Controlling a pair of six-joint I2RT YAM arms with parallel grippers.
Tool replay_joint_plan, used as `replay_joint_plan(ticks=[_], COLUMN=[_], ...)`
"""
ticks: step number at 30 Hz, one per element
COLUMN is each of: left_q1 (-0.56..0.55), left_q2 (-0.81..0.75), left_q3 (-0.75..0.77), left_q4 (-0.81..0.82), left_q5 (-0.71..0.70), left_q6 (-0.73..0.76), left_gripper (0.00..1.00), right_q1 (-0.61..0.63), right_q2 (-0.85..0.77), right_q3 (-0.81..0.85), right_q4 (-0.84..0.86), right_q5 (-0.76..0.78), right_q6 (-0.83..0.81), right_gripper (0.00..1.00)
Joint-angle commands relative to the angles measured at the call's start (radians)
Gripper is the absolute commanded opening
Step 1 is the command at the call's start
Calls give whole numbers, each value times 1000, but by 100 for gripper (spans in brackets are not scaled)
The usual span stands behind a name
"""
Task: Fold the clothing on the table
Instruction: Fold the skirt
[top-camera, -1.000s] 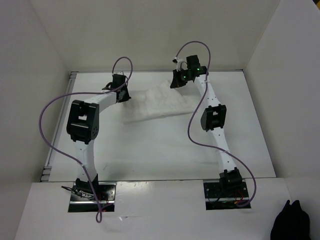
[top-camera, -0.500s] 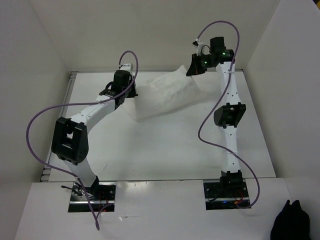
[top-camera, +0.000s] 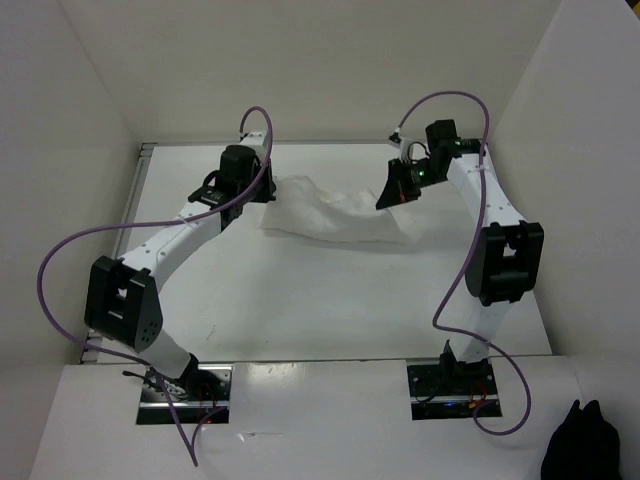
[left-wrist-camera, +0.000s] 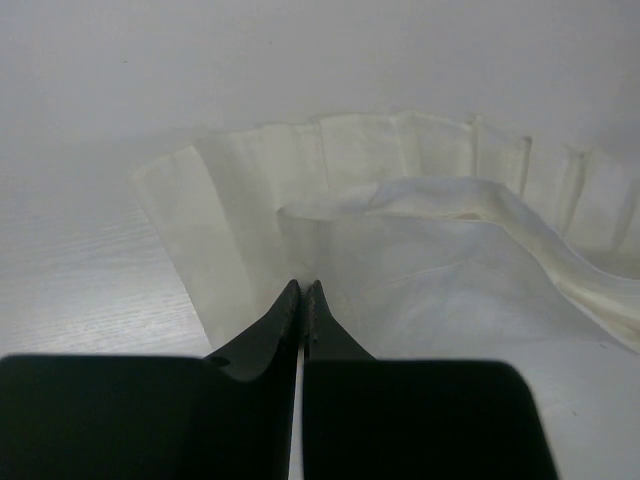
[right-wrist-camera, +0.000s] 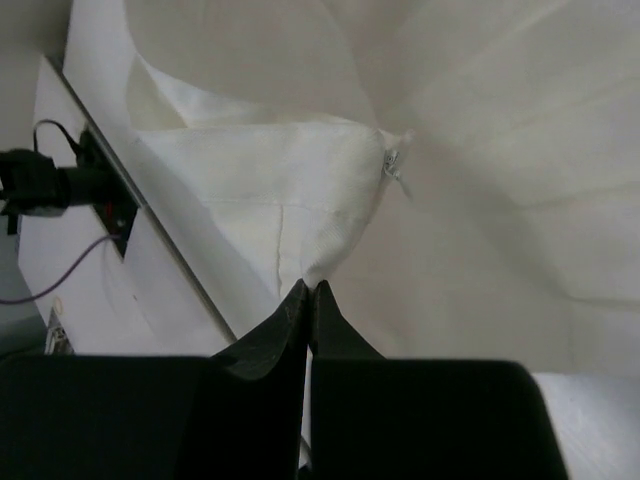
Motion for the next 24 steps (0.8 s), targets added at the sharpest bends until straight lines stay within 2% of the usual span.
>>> replay_joint_plan(ticks=[1,3,9,13,16,19,24], left_q1=[-33,-56,-111,-130,-130,-130,-130], left_q2=[-103,-157,-308,-329,-319,-236,-142], left_q3=[-24,-56,-150,-197,-208,-187,-168], left_q4=[-36,-93,-176,-213,-204,-204,-161], left_q5=[34,34,43,43,34,34,34], left_q6=[31,31,19,10,21,40,41], left_gripper=[0,0,1,2,3,4,4], right_q1=[2,2,2,2,2,2,2], right_q2=[-159,-253,-453,-572,-595,-595,-528], right_q3=[-242,-382,-646,-794,-851,-871,-871], right_q4=[293,356,375,491,561,676,830], right_q5=[27,77,203,284,321,413,531], right_q6=[32,22,-95,-46,40,130,189], right_gripper=[0,0,0,0,0,0,0])
